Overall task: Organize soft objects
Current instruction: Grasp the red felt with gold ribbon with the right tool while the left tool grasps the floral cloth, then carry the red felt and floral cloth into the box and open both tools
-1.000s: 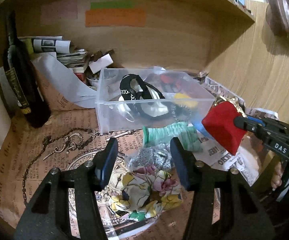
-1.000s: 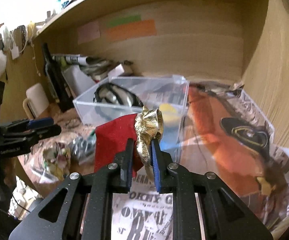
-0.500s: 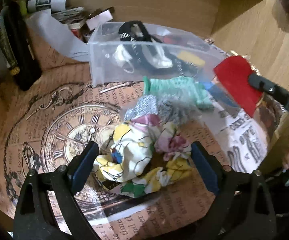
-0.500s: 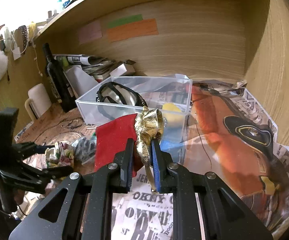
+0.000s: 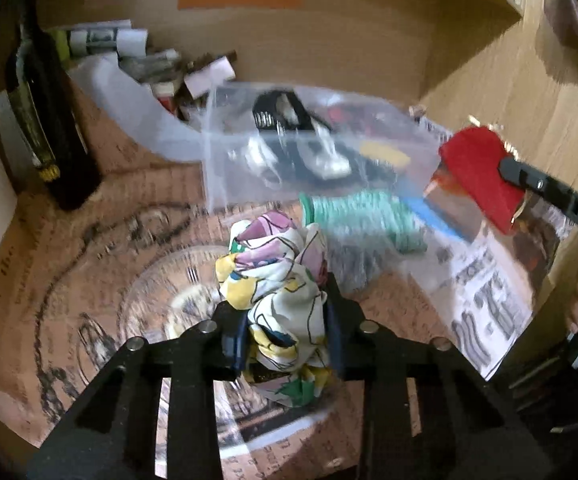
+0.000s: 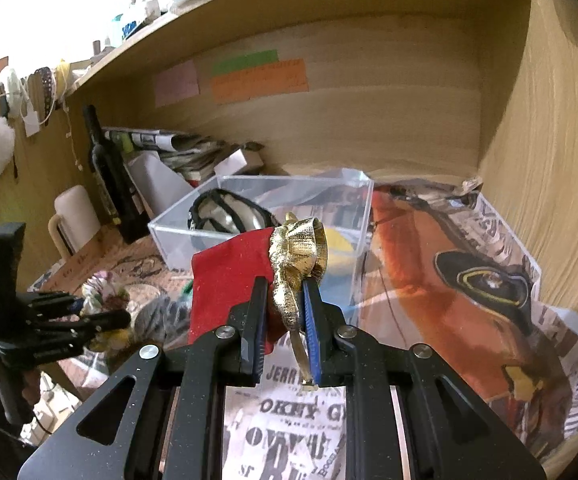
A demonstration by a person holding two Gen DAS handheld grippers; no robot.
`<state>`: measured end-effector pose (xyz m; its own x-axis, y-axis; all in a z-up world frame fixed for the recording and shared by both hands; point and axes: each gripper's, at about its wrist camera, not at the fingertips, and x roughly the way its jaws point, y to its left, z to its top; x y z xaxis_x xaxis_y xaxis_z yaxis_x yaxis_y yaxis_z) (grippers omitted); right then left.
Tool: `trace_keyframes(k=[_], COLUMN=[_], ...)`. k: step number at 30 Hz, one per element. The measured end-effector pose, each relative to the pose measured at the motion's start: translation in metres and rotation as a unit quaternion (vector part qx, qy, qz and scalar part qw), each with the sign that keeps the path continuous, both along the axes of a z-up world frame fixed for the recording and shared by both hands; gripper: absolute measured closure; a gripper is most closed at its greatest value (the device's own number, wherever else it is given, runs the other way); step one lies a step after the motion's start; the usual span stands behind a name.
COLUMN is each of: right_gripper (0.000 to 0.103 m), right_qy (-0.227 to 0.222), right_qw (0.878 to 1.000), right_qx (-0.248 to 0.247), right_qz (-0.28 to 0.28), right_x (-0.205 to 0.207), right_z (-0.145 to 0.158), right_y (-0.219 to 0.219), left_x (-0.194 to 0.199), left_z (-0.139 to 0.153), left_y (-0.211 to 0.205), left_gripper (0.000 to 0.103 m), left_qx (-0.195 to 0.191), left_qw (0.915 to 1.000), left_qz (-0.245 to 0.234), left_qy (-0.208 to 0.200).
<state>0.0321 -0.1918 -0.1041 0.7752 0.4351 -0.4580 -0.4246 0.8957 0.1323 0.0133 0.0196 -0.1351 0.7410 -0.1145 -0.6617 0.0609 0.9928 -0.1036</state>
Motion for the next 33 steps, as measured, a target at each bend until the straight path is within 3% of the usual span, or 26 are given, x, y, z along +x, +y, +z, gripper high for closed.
trace_keyframes(k=[14, 20, 23, 26, 28, 33], right_gripper=[0.088, 0.088, 0.088, 0.087, 0.087, 0.086], right_qy=[-0.051, -0.043, -0.029, -0.015, -0.006, 0.005], right_qw=[0.998, 0.999, 0.999, 1.000, 1.000, 1.000], right_qx=[0.018, 0.015, 0.016, 0.013, 0.011, 0.007], right_qz=[-0.016, -0.014, -0.008, -0.005, -0.005, -0.007], right_x=[0.032, 0.060, 0.073, 0.084, 0.090, 0.098], right_z=[0.035, 0.033, 0.028, 0.021, 0.018, 0.014], right_y=[0.003, 0.015, 0.021, 0.026, 0.028, 0.030], left_x=[0.057, 0.085, 0.095, 0.093, 0.086, 0.069], left_z=[0.068, 0.073, 0.066, 0.053, 0.044, 0.018], left_y=[0.020, 0.024, 0.030, 0.033, 0.034, 0.033], left_gripper=[0.071, 0.071, 0.071, 0.059, 0.041, 0.028], left_qx=[-0.004, 0.003, -0.008, -0.014, -0.017, -0.017], left_qw=[0.9959, 0.9960, 0.9980, 0.9994, 0.9997, 0.9996], left_qz=[0.017, 0.020, 0.010, -0.001, -0.005, -0.017], left_qy=[-0.089, -0.087, -0.062, -0.032, -0.018, 0.015])
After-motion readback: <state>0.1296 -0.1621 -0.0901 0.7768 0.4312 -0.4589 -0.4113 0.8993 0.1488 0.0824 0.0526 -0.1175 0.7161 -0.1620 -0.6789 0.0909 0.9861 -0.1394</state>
